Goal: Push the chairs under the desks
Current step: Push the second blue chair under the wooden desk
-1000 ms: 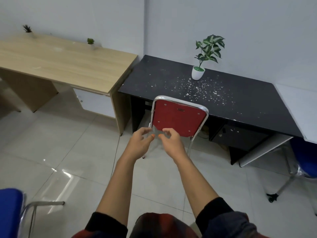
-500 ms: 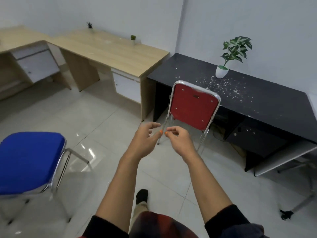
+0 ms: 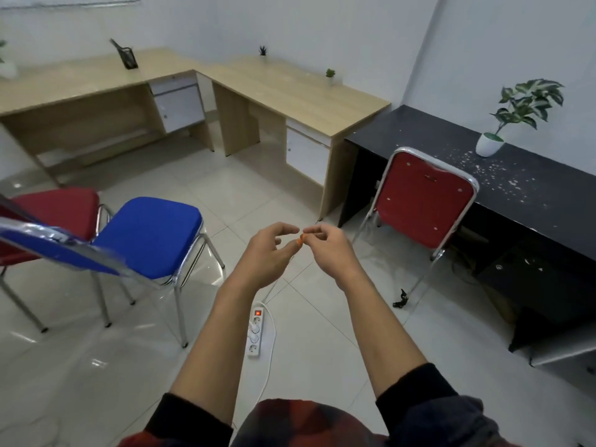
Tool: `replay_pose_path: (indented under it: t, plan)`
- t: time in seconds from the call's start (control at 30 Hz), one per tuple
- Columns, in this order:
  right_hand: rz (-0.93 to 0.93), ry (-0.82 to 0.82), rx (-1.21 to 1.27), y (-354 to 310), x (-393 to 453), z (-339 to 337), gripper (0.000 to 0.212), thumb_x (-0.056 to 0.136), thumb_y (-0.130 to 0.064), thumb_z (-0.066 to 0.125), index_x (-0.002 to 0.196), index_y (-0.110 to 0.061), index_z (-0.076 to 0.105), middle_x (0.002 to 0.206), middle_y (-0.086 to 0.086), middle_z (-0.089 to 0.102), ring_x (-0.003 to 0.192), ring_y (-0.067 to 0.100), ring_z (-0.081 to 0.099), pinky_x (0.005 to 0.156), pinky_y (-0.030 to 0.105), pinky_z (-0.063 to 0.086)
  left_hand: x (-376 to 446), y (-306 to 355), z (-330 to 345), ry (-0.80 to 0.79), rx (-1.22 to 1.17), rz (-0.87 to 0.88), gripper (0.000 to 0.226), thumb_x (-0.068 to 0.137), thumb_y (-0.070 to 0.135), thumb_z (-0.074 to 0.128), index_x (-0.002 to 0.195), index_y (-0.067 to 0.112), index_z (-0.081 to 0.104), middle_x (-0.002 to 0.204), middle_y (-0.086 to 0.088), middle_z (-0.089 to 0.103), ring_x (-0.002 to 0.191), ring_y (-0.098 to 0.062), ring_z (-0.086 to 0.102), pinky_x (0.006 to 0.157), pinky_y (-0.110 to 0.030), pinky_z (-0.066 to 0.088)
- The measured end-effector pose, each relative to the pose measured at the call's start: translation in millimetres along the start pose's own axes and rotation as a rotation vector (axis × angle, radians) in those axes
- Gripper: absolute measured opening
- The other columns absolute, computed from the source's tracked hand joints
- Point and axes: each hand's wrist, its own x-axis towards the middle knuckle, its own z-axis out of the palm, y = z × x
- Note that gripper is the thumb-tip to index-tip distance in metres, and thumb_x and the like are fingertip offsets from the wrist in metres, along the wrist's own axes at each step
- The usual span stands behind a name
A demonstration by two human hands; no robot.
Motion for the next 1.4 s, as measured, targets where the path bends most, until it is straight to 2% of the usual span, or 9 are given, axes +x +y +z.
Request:
replay_pose_path:
  t: [0.23,0.47,0.67,0.8,0.9,1.0,1.13,1.3,1.4]
  plan:
    - [-0.041,-0.060,-0.023,-38,-25,93,0.019,0.096,-0.025,0.062,0.111,-0.017,0.069,0.101,-0.004,0.067,0.095,0.011,0.061,0.076,0.024,0.047,-53,-46,-81,0.086,0.039,-0.060,0.032,0.096,0.035,0.059,0.128,0.030,0.058,0.131,0.014,0.054,0.123,-0.009,0.048,0.101,-0.038,0.045]
    - [-0.081,-0.334,-0.075,-68,-79,239,0.017,0.094,-0.026,0.064,0.109,-0.019,0.069,0.106,0.001,0.068,0.099,0.015,0.065,0.075,0.024,0.049,-121,-114,-203,0.236,0.001,-0.166,0.021,0.093,0.037,0.064,0.114,0.037,0.060,0.121,0.008,0.064,0.113,-0.017,0.060,0.099,-0.046,0.051]
    - [-0.082,-0.327,-0.076,-84,-101,299,0.022,0.095,-0.027,0.064,0.115,-0.017,0.068,0.106,-0.002,0.067,0.095,0.008,0.062,0.069,0.020,0.045,-149,-146,-257,0.253,-0.047,-0.187,0.027,0.093,0.036,0.063,0.120,0.029,0.060,0.124,0.001,0.063,0.118,-0.021,0.058,0.100,-0.047,0.050]
    - [-0.072,-0.333,-0.072,-86,-111,326,0.022,0.096,-0.025,0.064,0.116,-0.015,0.067,0.108,0.001,0.067,0.101,0.015,0.063,0.068,0.020,0.045,-159,-166,-282,0.267,-0.053,-0.211,0.028,0.094,0.033,0.063,0.121,0.026,0.062,0.121,0.000,0.064,0.116,-0.021,0.059,0.100,-0.047,0.050]
    - [-0.069,-0.342,-0.081,-88,-110,337,0.022,0.097,-0.025,0.063,0.117,-0.015,0.066,0.108,0.001,0.066,0.100,0.013,0.063,0.066,0.019,0.045,-157,-176,-297,0.286,-0.066,-0.223,0.026,0.094,0.031,0.062,0.120,0.027,0.062,0.123,0.000,0.063,0.117,-0.022,0.058,0.099,-0.045,0.051]
    - [-0.067,-0.310,-0.094,-90,-94,348,0.020,0.097,-0.024,0.062,0.115,-0.015,0.067,0.099,-0.005,0.063,0.091,0.007,0.059,0.063,0.017,0.042,-144,-183,-312,0.298,-0.078,-0.221,0.018,0.094,0.033,0.062,0.112,0.033,0.062,0.123,-0.001,0.063,0.118,-0.022,0.057,0.099,-0.048,0.050]
    - [-0.050,-0.317,-0.087,-97,-59,372,0.018,0.098,-0.021,0.061,0.114,-0.015,0.066,0.097,-0.006,0.064,0.092,0.010,0.061,0.065,0.019,0.044,-116,-193,-339,0.320,-0.053,-0.228,0.017,0.095,0.029,0.061,0.112,0.034,0.061,0.121,0.000,0.063,0.117,-0.022,0.058,0.097,-0.050,0.051]
    - [-0.028,-0.315,-0.051,-117,1,419,0.021,0.099,-0.024,0.060,0.118,-0.016,0.065,0.107,-0.003,0.065,0.100,0.013,0.061,0.075,0.025,0.048,-68,-213,-383,0.338,-0.014,-0.265,0.022,0.096,0.025,0.061,0.118,0.025,0.063,0.122,0.002,0.061,0.120,-0.019,0.054,0.094,-0.037,0.048]
    - [-0.004,-0.326,-0.061,-124,27,443,0.017,0.100,-0.024,0.059,0.115,-0.018,0.065,0.107,-0.004,0.065,0.104,0.014,0.061,0.085,0.032,0.052,-43,-223,-405,0.340,0.001,-0.270,0.022,0.096,0.023,0.061,0.118,0.024,0.065,0.123,0.001,0.061,0.121,-0.020,0.054,0.093,-0.035,0.048]
